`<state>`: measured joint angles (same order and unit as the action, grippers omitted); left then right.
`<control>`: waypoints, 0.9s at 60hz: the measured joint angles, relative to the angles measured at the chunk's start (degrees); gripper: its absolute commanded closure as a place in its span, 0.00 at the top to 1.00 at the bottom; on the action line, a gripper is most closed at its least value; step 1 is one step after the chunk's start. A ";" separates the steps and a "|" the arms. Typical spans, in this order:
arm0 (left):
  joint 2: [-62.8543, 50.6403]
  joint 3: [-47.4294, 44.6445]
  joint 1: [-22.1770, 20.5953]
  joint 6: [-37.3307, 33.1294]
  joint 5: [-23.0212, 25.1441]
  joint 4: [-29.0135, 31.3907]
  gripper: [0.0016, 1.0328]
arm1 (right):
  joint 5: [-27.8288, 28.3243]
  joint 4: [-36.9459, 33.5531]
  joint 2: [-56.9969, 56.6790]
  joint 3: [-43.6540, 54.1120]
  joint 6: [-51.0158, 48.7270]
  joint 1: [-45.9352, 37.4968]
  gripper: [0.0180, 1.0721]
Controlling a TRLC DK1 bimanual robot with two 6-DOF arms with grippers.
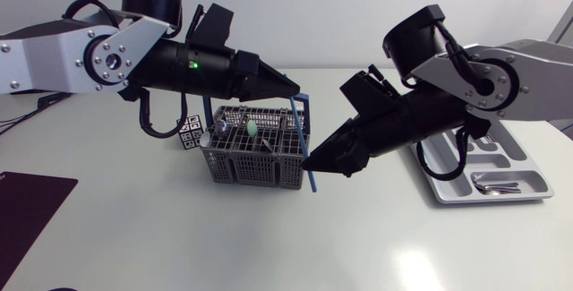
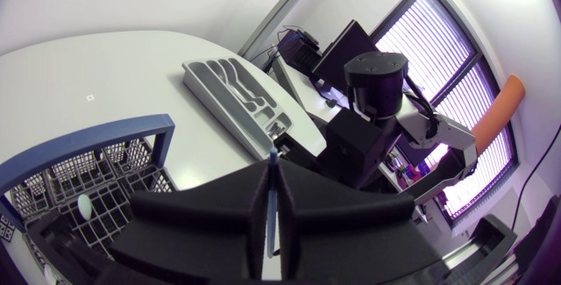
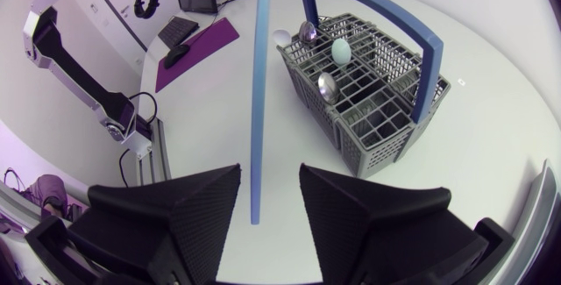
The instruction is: Transfer all utensils from the basket to the drawer tray.
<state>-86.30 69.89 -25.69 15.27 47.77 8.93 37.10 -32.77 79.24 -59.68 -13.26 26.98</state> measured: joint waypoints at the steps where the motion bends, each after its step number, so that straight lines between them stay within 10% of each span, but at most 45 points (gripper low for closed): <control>1: 0.00 -0.07 0.00 0.00 0.00 -0.07 0.03 | 0.02 0.00 0.11 0.00 0.00 0.13 0.36; 14: 0.00 -1.40 0.00 0.00 0.00 -1.03 0.03 | 0.02 0.00 0.20 0.00 0.00 1.01 0.11; 36: 0.00 -1.66 0.00 0.02 0.28 -1.49 0.04 | -0.07 -0.02 0.26 0.00 0.90 1.42 0.05; 54: 0.92 -1.46 0.31 2.40 0.20 -4.61 0.50 | 0.61 -0.24 0.28 0.68 1.03 1.79 0.05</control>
<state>-85.38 68.42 -25.39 17.67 47.97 4.32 37.71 -33.01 79.53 -59.00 -12.23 28.77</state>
